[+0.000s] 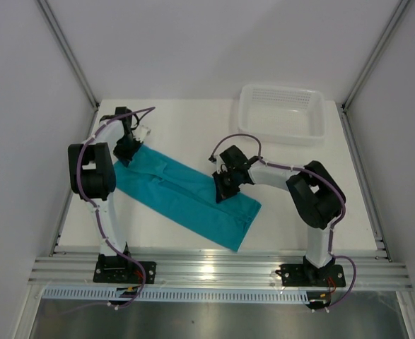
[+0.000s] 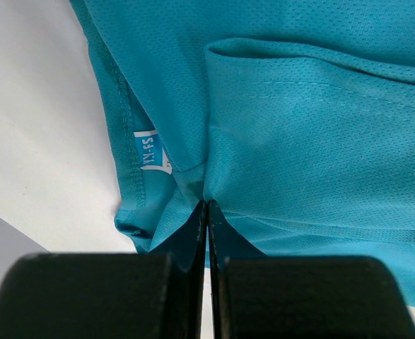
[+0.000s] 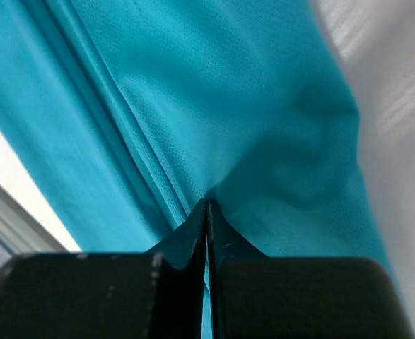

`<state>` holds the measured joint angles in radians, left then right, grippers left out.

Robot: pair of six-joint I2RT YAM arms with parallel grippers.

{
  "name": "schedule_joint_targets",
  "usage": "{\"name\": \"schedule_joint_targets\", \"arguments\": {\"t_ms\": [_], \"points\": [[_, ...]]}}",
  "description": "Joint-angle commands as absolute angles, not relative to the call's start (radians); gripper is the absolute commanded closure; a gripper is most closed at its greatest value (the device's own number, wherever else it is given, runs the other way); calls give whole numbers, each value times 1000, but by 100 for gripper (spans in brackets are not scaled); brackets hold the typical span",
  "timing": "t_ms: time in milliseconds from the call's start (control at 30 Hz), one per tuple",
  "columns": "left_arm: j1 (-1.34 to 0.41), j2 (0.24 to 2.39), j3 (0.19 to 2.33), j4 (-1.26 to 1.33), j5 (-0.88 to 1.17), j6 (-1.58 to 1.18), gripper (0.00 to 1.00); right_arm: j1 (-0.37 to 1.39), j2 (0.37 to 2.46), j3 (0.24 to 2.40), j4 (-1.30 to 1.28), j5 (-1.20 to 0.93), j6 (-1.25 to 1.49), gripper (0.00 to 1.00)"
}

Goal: Roll the t-shirts
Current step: Fold the tshirt

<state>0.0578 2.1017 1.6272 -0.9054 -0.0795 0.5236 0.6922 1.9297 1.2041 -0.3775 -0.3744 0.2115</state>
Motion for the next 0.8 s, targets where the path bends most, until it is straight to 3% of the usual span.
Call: {"name": "schedule_joint_targets", "arguments": {"t_ms": [0, 400, 467, 600, 667, 767], "points": [[68, 2111, 1675, -897, -109, 512, 99, 693, 1933, 1149, -394, -367, 193, 100], [67, 2123, 1704, -911, -126, 505, 96, 690, 1847, 1167, -426, -377, 210, 98], [66, 2114, 1703, -916, -118, 502, 90, 687, 1838, 1232, -440, -376, 212, 91], [64, 2088, 1703, -942, -110, 477, 56, 664, 1807, 1311, -448, -393, 230, 80], [64, 2060, 1698, -948, -112, 463, 50, 649, 1792, 1333, -449, -393, 248, 74], [67, 2013, 1697, -963, -124, 425, 49, 608, 1766, 1338, -457, -362, 262, 69]]}}
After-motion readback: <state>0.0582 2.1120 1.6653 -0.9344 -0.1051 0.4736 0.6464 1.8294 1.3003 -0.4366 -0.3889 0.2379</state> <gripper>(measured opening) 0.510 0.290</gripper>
